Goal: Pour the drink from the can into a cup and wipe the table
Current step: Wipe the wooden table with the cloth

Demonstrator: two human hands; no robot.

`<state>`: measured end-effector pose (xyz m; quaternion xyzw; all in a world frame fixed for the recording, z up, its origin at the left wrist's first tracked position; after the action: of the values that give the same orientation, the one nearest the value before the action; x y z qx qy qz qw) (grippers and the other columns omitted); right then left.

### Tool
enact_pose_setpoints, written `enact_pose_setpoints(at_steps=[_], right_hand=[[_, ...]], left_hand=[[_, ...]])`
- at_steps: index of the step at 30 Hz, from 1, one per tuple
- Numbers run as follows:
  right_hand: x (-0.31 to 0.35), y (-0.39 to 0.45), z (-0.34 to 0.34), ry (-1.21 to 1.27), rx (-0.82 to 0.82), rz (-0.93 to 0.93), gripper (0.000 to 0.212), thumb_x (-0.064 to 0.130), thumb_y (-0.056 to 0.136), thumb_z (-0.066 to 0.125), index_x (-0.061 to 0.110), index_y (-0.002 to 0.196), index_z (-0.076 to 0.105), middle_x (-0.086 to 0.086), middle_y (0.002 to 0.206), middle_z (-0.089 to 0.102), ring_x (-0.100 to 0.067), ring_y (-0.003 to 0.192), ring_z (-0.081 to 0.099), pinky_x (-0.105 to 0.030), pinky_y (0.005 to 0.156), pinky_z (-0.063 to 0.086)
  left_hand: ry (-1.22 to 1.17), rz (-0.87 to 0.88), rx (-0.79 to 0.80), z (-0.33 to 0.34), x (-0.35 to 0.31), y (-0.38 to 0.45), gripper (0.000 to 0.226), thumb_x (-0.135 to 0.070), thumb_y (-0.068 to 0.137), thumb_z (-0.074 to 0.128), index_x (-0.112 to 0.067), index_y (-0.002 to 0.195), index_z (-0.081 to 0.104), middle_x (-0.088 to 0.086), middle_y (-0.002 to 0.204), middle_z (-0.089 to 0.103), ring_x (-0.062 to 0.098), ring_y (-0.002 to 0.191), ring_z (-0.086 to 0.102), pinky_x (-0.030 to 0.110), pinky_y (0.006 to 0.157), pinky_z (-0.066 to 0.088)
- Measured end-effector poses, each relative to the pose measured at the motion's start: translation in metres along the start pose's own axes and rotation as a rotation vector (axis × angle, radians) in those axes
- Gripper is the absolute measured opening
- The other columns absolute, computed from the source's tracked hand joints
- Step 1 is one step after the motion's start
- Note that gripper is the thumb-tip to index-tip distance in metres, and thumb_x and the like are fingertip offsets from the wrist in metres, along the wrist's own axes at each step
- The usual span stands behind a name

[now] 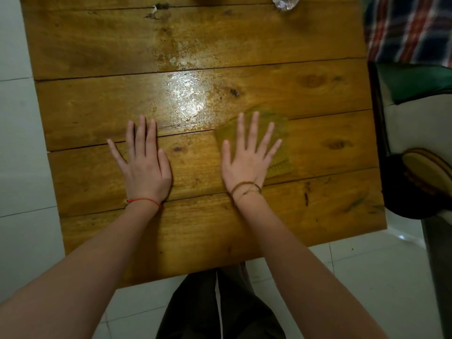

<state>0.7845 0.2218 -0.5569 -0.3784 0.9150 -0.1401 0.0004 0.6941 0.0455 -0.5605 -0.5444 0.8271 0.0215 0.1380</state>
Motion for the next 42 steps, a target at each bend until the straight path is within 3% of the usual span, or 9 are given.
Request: enact_pose_setpoints(at_steps=[4,7,12,17,22,26,30,35,42], right_hand=[[0.012,-0.063,0.011,-0.044,0.092,-0.381,0.065,0.058,0.098,0.019,0.032,0.155,-0.001,0.0,0.163,-0.01,-0.034,0.149,-0.011,-0.061,0.117,0.0],[-0.023,-0.091,0.016,-0.063,0.12,-0.469,0.066,0.059,0.098,0.023,0.033,0.155,0.003,0.001,0.164,-0.005,-0.032,0.15,-0.008,-0.061,0.116,0.006],[-0.089,-0.086,0.009,-0.094,0.096,-0.221,0.065,0.058,0.097,0.019,0.032,0.155,0.001,0.001,0.164,-0.006,-0.032,0.15,-0.008,-0.06,0.118,0.001],[-0.053,-0.016,-0.002,0.009,0.006,0.029,0.063,0.055,0.098,0.016,0.032,0.155,0.0,0.0,0.164,-0.006,-0.035,0.149,-0.009,-0.062,0.116,0.001],[0.024,-0.026,0.007,-0.048,0.043,-0.241,0.067,0.06,0.096,0.013,0.031,0.155,-0.001,0.0,0.163,-0.009,-0.034,0.149,-0.009,-0.061,0.117,-0.001],[-0.002,-0.053,0.009,-0.111,0.12,-0.451,0.065,0.061,0.097,0.014,0.034,0.154,-0.003,0.003,0.163,-0.012,-0.029,0.149,-0.013,-0.059,0.117,0.005],[-0.049,-0.013,-0.002,-0.096,0.07,-0.266,0.065,0.06,0.097,0.013,0.034,0.154,-0.002,0.002,0.163,-0.009,-0.03,0.149,-0.009,-0.059,0.119,0.0],[-0.011,0.065,-0.017,0.036,-0.025,0.062,0.063,0.055,0.098,0.014,0.032,0.154,-0.003,0.0,0.164,-0.008,-0.035,0.149,-0.01,-0.06,0.117,-0.002],[0.059,0.065,-0.008,0.001,-0.035,-0.137,0.065,0.057,0.098,0.014,0.029,0.155,0.001,-0.001,0.164,-0.005,-0.036,0.149,-0.008,-0.061,0.117,-0.002]], left_hand=[[-0.006,0.006,-0.011,0.002,0.001,-0.001,0.058,-0.028,0.102,0.03,-0.023,0.156,0.011,-0.005,0.165,0.006,0.015,0.152,-0.001,0.063,0.117,-0.001],[0.0,0.013,-0.016,0.002,0.0,-0.002,0.057,-0.029,0.102,0.028,-0.024,0.156,0.011,-0.005,0.165,0.006,0.016,0.152,-0.001,0.063,0.118,-0.001],[-0.002,0.016,-0.017,0.002,-0.001,-0.004,0.057,-0.03,0.102,0.024,-0.023,0.156,0.01,-0.003,0.165,0.006,0.017,0.152,0.0,0.062,0.118,-0.002],[0.014,0.009,-0.018,0.002,-0.001,-0.006,0.057,-0.03,0.102,0.025,-0.023,0.156,0.01,-0.004,0.165,0.005,0.016,0.152,0.0,0.062,0.118,0.0],[-0.011,0.018,-0.023,0.001,0.0,-0.006,0.057,-0.029,0.101,0.026,-0.024,0.156,0.011,-0.004,0.165,0.006,0.016,0.152,0.0,0.062,0.118,0.0],[-0.008,0.018,-0.017,0.001,0.001,-0.007,0.058,-0.03,0.101,0.027,-0.023,0.156,0.011,-0.005,0.165,0.006,0.016,0.152,0.0,0.063,0.117,0.001],[-0.003,0.012,0.006,-0.001,-0.001,-0.005,0.059,-0.03,0.1,0.026,-0.022,0.156,0.011,-0.004,0.165,0.006,0.016,0.152,0.0,0.063,0.117,0.001],[0.005,0.004,0.01,-0.002,0.0,-0.006,0.059,-0.029,0.1,0.027,-0.021,0.157,0.012,-0.003,0.165,0.007,0.017,0.152,0.001,0.063,0.117,0.001],[0.011,0.012,0.028,-0.002,0.002,-0.003,0.059,-0.03,0.1,0.024,-0.021,0.157,0.01,-0.003,0.165,0.004,0.017,0.152,-0.001,0.063,0.117,0.001]])
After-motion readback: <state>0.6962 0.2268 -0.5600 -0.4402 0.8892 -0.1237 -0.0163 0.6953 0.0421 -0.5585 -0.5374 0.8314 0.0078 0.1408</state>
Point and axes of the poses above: each hand's wrist, its own y-axis towards the middle knuckle, its own z-axis out of the palm, x = y × z, the point moved 1 cm from there along y, towards the middle knuckle
